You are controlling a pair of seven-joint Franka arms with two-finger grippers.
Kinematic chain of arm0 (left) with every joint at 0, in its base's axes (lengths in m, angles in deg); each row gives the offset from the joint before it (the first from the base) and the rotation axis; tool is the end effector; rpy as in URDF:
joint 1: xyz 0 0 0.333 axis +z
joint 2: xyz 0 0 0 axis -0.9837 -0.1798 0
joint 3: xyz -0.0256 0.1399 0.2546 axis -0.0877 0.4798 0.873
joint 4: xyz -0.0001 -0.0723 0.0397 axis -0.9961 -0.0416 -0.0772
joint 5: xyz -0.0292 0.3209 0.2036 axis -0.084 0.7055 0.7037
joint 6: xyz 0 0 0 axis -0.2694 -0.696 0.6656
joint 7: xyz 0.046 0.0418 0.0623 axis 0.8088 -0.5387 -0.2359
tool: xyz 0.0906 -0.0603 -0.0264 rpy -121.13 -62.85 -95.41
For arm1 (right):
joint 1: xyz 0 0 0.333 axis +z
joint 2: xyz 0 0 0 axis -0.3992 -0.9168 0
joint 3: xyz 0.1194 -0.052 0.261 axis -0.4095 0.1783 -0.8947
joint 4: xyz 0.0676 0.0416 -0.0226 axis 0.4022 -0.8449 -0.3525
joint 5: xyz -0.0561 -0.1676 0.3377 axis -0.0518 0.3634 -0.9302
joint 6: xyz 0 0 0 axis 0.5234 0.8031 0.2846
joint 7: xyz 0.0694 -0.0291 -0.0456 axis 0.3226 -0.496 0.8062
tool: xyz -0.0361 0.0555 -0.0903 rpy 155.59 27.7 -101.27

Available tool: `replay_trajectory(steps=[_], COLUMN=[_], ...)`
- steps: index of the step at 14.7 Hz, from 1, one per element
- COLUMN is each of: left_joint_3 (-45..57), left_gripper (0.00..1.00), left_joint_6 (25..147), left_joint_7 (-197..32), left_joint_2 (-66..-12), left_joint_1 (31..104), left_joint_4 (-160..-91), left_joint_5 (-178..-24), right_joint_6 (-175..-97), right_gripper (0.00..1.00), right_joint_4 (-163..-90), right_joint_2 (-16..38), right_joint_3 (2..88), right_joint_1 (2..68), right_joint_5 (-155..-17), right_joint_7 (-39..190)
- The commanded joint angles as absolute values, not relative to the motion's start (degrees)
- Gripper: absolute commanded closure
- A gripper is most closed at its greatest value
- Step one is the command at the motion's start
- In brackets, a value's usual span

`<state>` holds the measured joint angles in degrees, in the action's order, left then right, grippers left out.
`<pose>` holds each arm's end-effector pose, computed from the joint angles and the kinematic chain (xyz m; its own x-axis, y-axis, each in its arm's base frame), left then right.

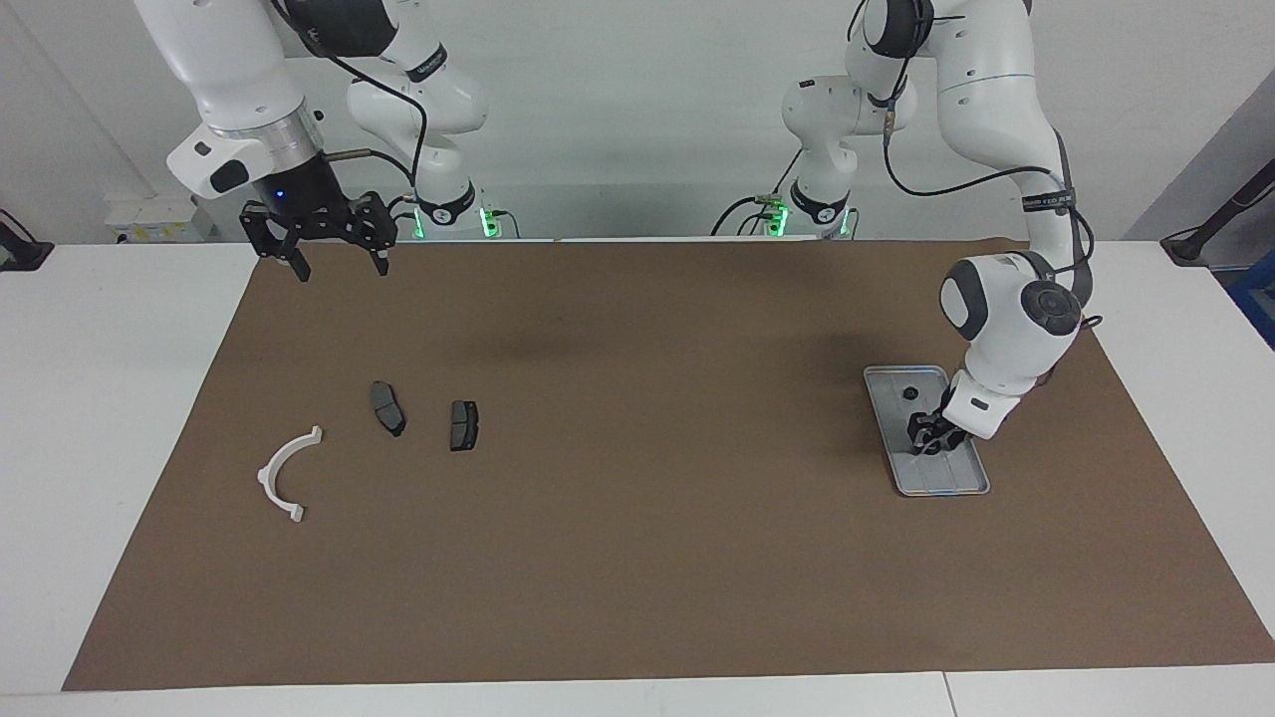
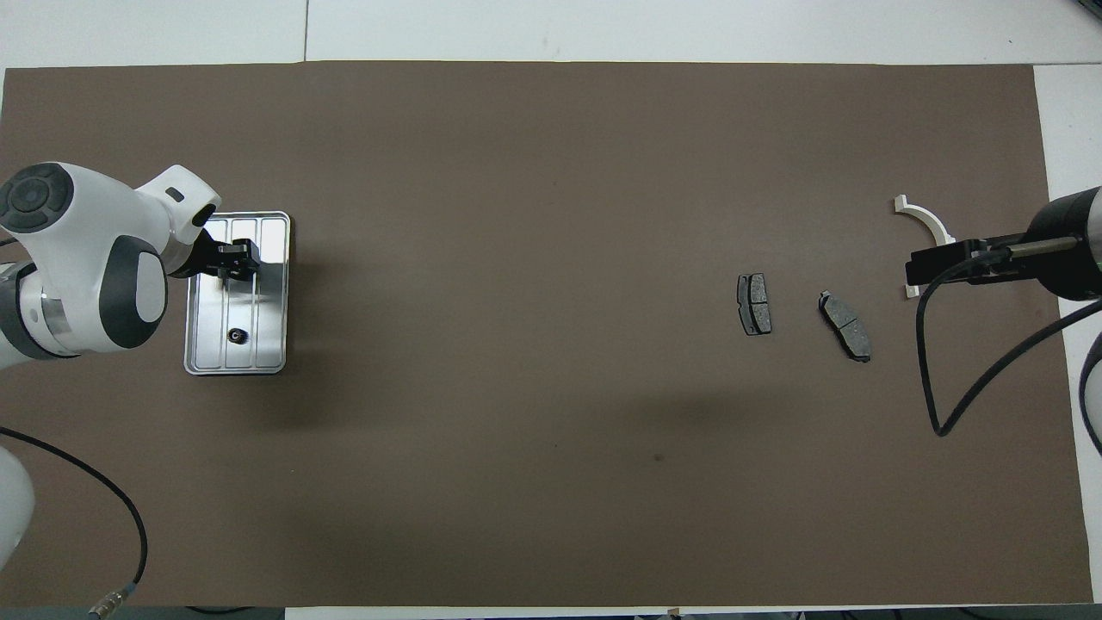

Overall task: Place bearing gear from tray to pile
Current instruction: 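Lower the left gripper onto a dark bearing in the tray and grasp, then carry the bearing with the left gripper to the table center and release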

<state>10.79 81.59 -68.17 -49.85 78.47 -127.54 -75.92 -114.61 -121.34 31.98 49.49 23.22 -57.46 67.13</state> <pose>0.6032 0.0047 0.2800 0.9991 0.0302 0.0306 0.0305 -0.9995 -0.0076 0.5235 0.0259 0.5903 0.9976 0.0395 0.0574 0.0414 -0.9986 -0.0322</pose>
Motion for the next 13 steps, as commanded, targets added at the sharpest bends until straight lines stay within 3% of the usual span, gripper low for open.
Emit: replay_trajectory(steps=[1, 3, 5, 6, 10, 13], left_joint_3=[10.9, 10.9, 10.8, 10.8, 10.7, 10.7], left_gripper=[0.46, 0.58, 0.80, 0.85, 0.86, 0.84], left_joint_6=[83.1, 83.4, 82.8, 82.4, 69.5, 67.9], left_joint_7=[-68.6, -68.6, -68.6, -68.7, -80.2, -95.2], left_joint_2=[-50.6, -50.6, -50.5, -50.5, -51.7, -51.9], left_joint_1=[78.4, 78.3, 78.0, 77.4, 72.5, 64.4], left_joint_4=[-127.3, -127.8, -127.5, -127.3, -116.4, -113.5], left_joint_5=[-76.6, -76.6, -76.6, -76.6, -76.6, -76.7], right_joint_6=[-115.4, -115.3, -115.4, -115.4, -115.2, -115.1], right_gripper=[0.00, 0.00, 0.00, 0.00, 0.00, 0.00], right_joint_4=[-121.5, -121.5, -121.5, -121.5, -121.6, -121.5], right_joint_2=[32.3, 32.3, 32.3, 32.3, 32.4, 32.4], right_joint_3=[49.4, 49.4, 49.4, 49.4, 49.4, 49.4], right_joint_1=[23.0, 22.9, 23.0, 23.1, 23.0, 23.1], right_joint_5=[-59.1, -59.1, -59.1, -59.1, -59.1, -59.1], right_joint_7=[66.8, 66.9, 66.9, 66.7, 67.1, 67.1])
